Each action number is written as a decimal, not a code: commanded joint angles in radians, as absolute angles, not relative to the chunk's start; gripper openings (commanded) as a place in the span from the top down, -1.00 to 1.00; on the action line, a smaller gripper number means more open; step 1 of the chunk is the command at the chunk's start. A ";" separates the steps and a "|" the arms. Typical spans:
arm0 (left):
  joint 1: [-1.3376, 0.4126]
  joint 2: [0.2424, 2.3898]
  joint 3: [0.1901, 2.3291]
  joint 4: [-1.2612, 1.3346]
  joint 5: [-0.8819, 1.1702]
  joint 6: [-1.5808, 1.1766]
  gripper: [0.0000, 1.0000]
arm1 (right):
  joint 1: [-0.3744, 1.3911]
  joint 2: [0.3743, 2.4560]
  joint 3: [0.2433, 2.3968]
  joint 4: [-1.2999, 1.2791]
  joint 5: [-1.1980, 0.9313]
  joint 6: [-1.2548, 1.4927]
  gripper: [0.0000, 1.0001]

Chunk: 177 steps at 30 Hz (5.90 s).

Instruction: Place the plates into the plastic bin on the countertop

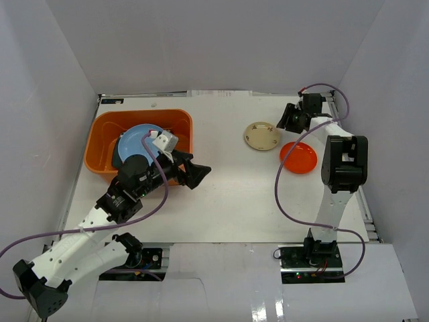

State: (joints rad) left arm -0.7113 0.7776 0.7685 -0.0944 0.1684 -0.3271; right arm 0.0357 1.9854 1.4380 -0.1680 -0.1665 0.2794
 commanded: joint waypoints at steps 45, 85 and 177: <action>-0.727 0.770 0.742 -0.064 0.129 -0.256 -0.96 | 0.031 2.065 1.247 0.106 -0.482 0.379 0.31; -0.729 0.626 0.890 -0.104 -0.077 -0.347 -0.96 | 0.831 2.213 2.100 0.002 -0.149 0.543 0.84; -1.025 0.450 0.835 -0.026 -0.595 -0.187 -0.96 | 0.819 2.029 1.965 -0.093 0.061 0.500 0.85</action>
